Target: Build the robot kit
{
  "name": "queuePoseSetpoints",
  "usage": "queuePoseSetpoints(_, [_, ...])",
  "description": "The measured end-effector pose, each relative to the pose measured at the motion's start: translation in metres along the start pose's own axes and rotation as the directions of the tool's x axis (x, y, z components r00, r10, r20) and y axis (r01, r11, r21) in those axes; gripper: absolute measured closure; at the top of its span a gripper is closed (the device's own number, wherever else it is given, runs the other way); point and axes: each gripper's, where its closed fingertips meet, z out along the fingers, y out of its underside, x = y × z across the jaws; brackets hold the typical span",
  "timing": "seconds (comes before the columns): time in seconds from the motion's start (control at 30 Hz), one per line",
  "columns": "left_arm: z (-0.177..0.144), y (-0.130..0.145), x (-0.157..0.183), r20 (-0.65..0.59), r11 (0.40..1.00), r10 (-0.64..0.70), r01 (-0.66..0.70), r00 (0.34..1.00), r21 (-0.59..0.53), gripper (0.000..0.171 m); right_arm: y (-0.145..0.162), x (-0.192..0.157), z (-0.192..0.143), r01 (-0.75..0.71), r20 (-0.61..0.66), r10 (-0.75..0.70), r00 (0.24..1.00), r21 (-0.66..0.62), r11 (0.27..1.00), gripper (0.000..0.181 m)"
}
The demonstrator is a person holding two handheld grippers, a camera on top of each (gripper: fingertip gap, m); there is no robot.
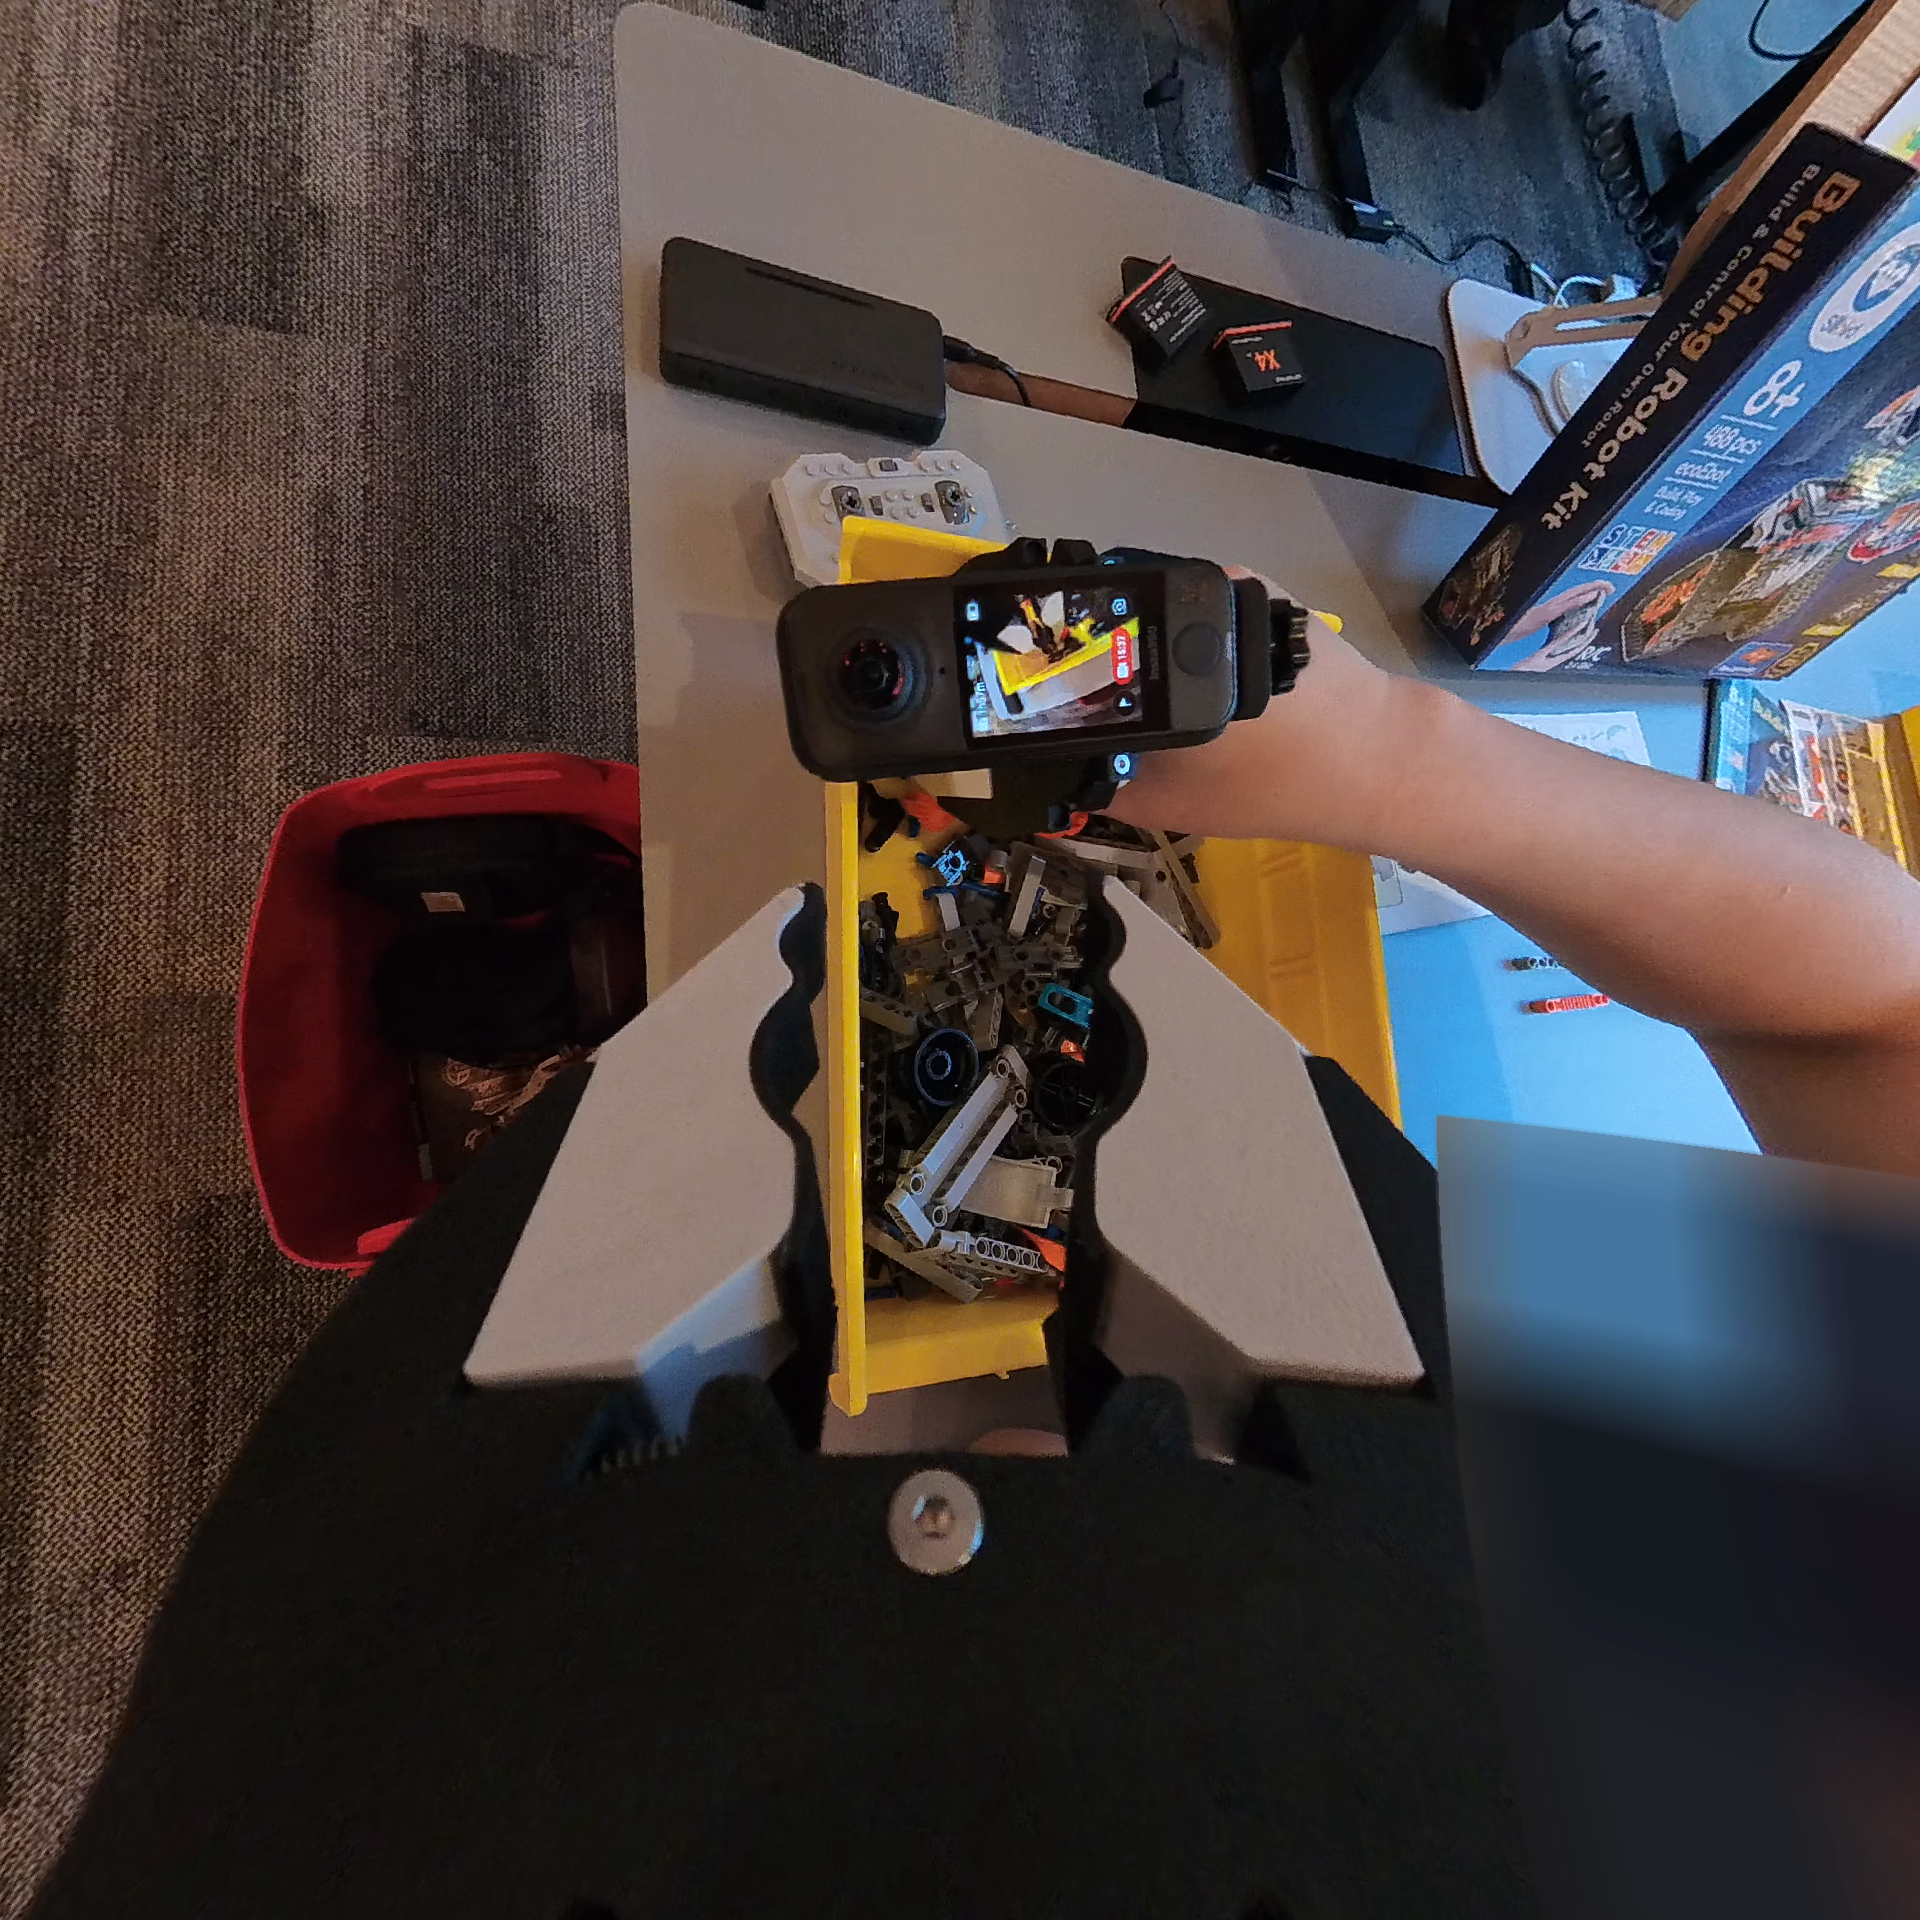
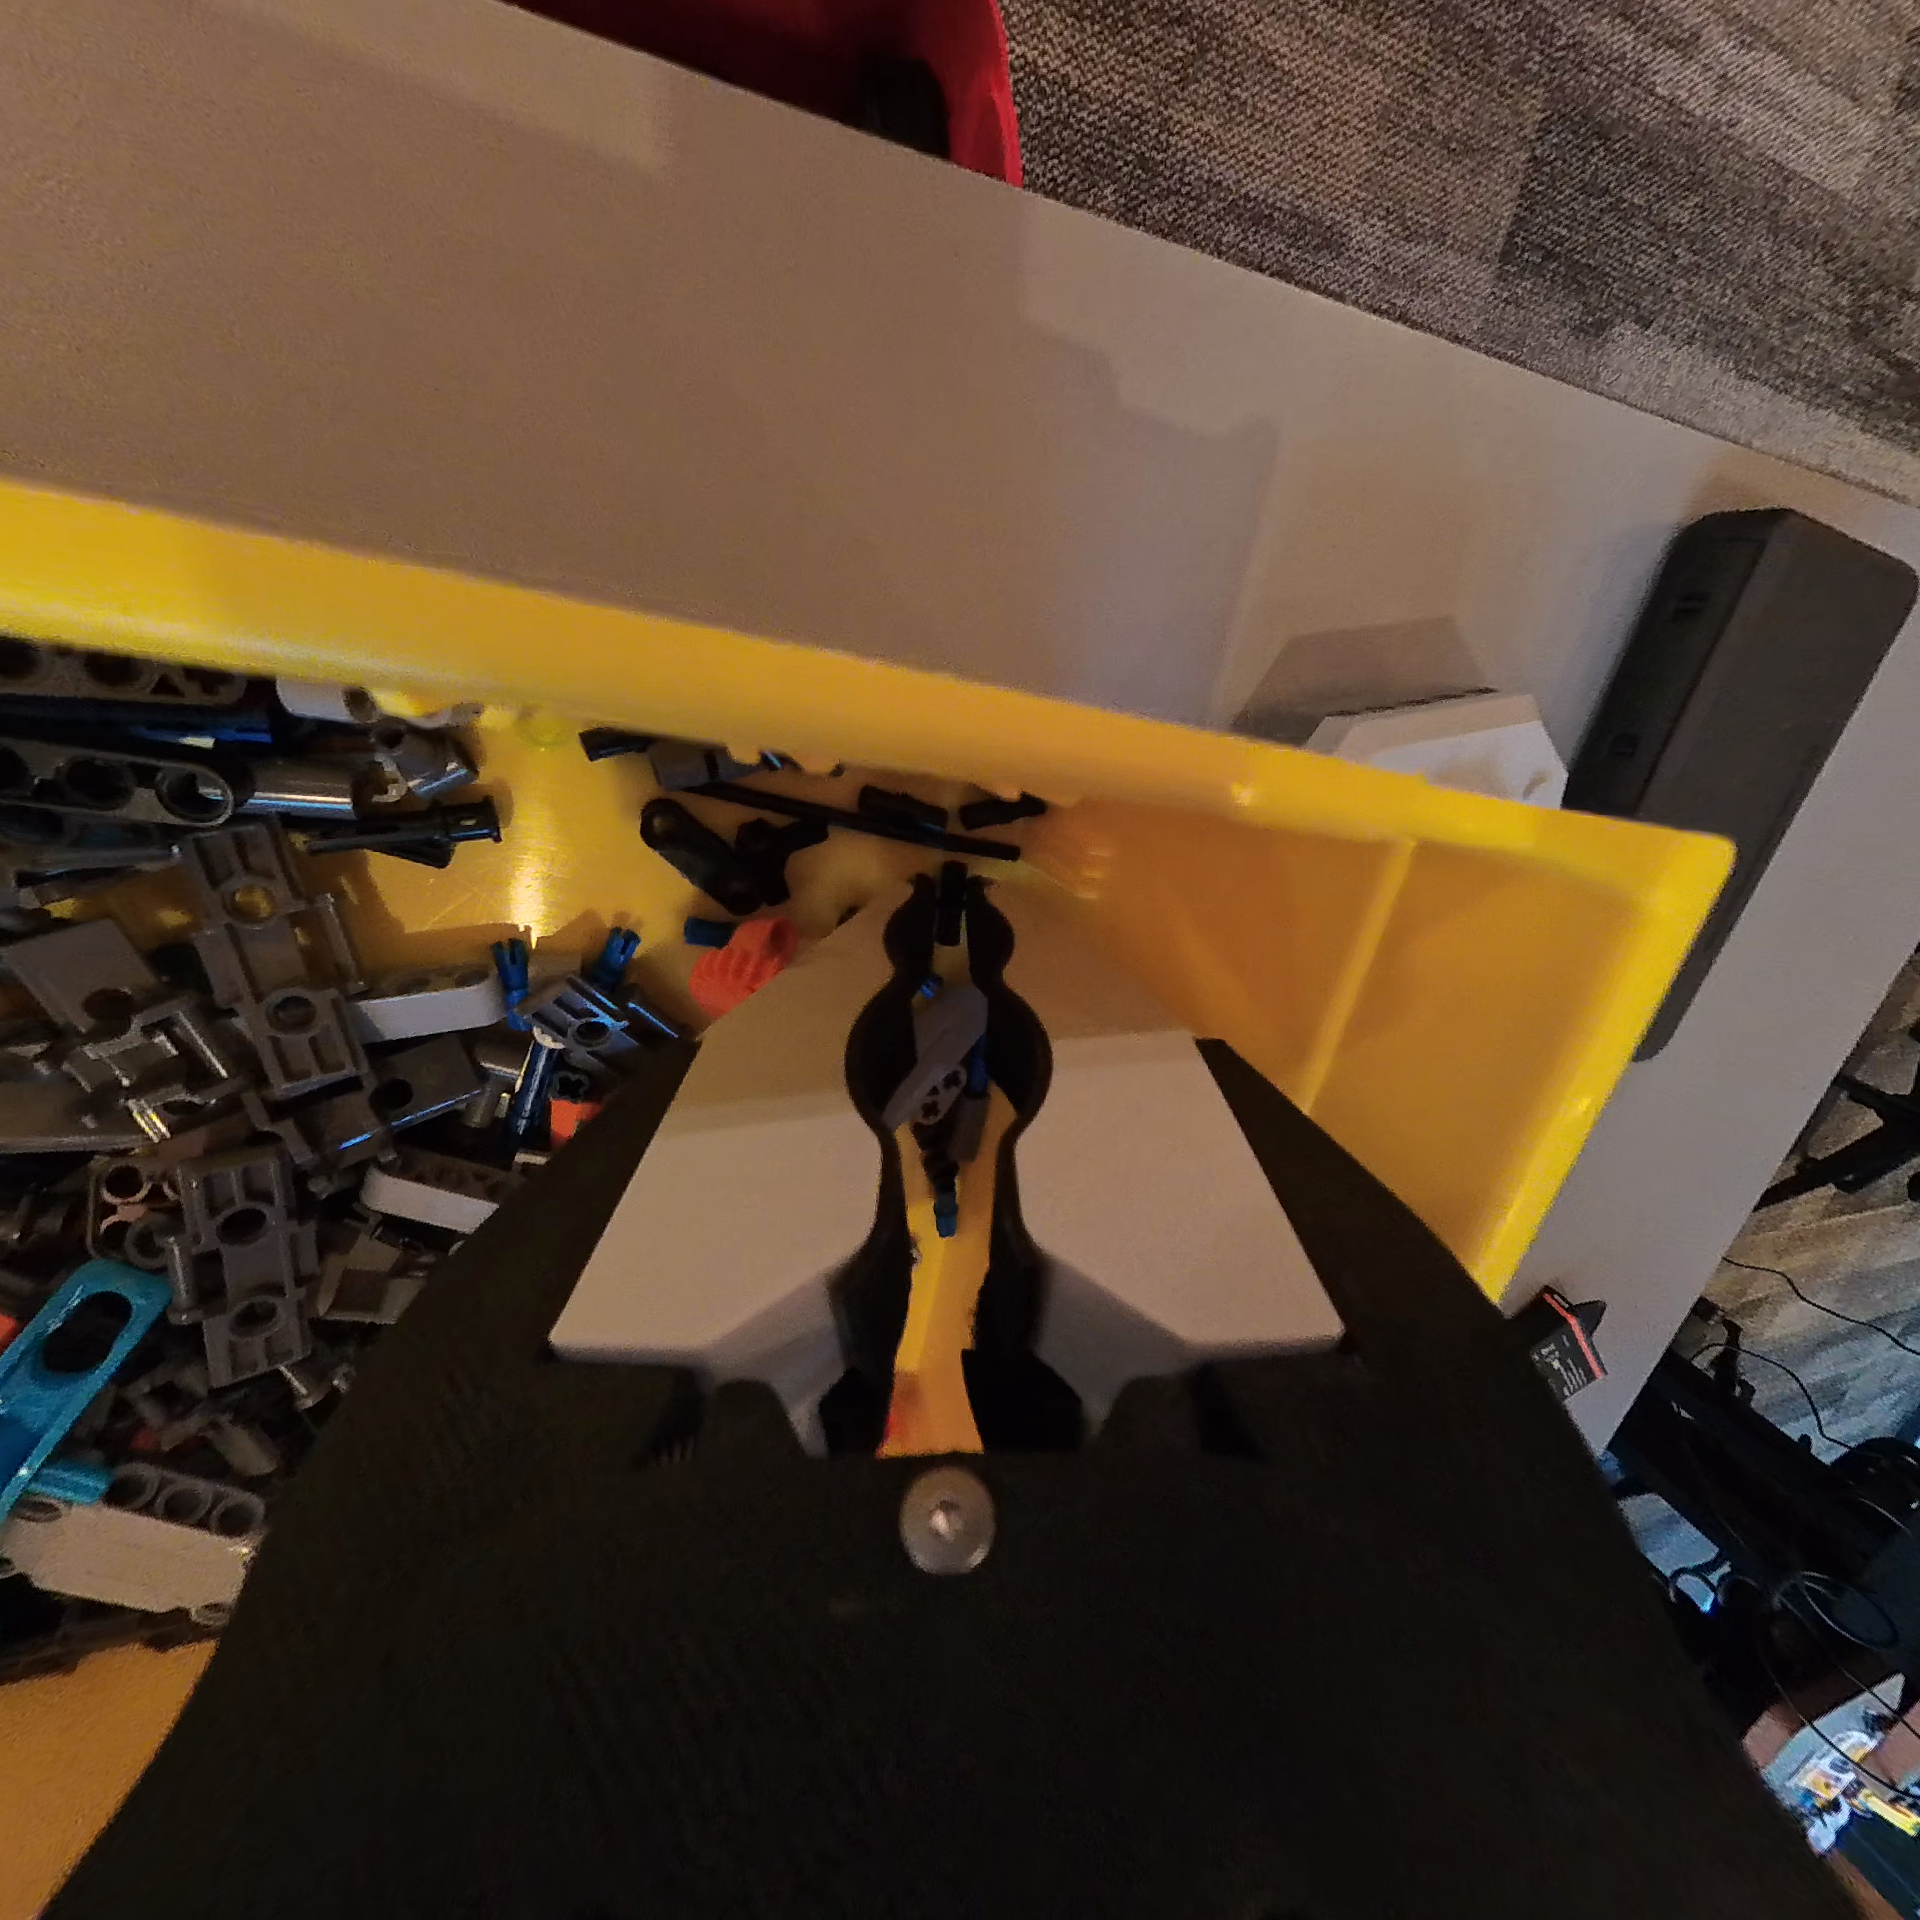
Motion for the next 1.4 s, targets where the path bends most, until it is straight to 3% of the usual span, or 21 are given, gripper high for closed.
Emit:
queuePoseSetpoints(0.23, [-0.003, -0.002, -0.001, -0.006, 1.0, -0.008, 0.008, 1.0, 0.015, 0.124, 0.003, -0.005, -0.005, -0.016, 0.06, 0.016, 0.998, 0.002, 1.0, 0.178])
queuePoseSetpoints(0.43, [-0.002, -0.002, 0.001, -0.009, 1.0, 0.002, -0.002, 1.0, 0.015, 0.124, -0.001, 0.001, -0.044, -0.092, 0.083, 0.079, 0.993, 0.16, 0.983, 0.178])
queuePoseSetpoints(0.67, [0.001, -0.002, 0.004, -0.017, 1.0, 0.011, -0.011, 1.0, 0.004, 0.124, 0.032, 0.006, -0.087, -0.067, -0.099, 0.089, 0.991, 0.202, 0.977, 0.178])
queuePoseSetpoints(0.77, [0.001, -0.002, 0.009, -0.033, 1.0, 0.026, -0.026, 0.999, 0.001, 0.124, 0.056, -0.002, -0.116, -0.128, -0.107, 0.161, 0.981, 0.267, 0.955, 0.178])
queuePoseSetpoints(0.87, [0.003, -0.003, 0.013, -0.042, 0.999, 0.043, -0.043, 0.998, 0.001, 0.125, 0.104, -0.001, -0.163, -0.253, -0.109, 0.313, 0.944, 0.373, 0.893, 0.178])
queuePoseSetpoints(0.97, [0.007, -0.005, 0.017, -0.041, 0.999, 0.053, -0.053, 0.998, -0.003, 0.125, 0.182, -0.004, -0.21, -0.397, -0.111, 0.492, 0.864, 0.451, 0.799, 0.178])
queuePoseSetpoints(1.03, [0.01, -0.006, 0.021, -0.039, 0.998, 0.068, -0.068, 0.997, -0.011, 0.126, 0.24, -0.02, -0.223, -0.495, -0.08, 0.587, 0.806, 0.451, 0.742, 0.178])
queuePoseSetpoints(1.1, [0.012, -0.008, 0.028, -0.044, 0.996, 0.087, -0.087, 0.995, -0.011, 0.127, 0.298, -0.042, -0.223, -0.586, -0.08, 0.671, 0.737, 0.419, 0.694, 0.178])
queuePoseSetpoints(1.2, [0.014, -0.012, 0.04, -0.053, 0.992, 0.125, -0.126, 0.991, 0.002, 0.128, 0.359, -0.089, -0.204, -0.711, -0.018, 0.764, 0.644, 0.354, 0.608, 0.178])
queuePoseSetpoints(1.3, [0.013, -0.014, 0.056, -0.072, 0.984, 0.178, -0.177, 0.981, 0.022, 0.129, 0.398, -0.124, -0.183, -0.783, 0.02, 0.818, 0.576, 0.3, 0.544, 0.178])
queuePoseSetpoints(1.4, [0.014, -0.017, 0.068, -0.071, 0.976, 0.214, -0.212, 0.974, 0.042, 0.129, 0.415, -0.145, -0.169, -0.825, 0.106, 0.831, 0.546, 0.244, 0.51, 0.178])
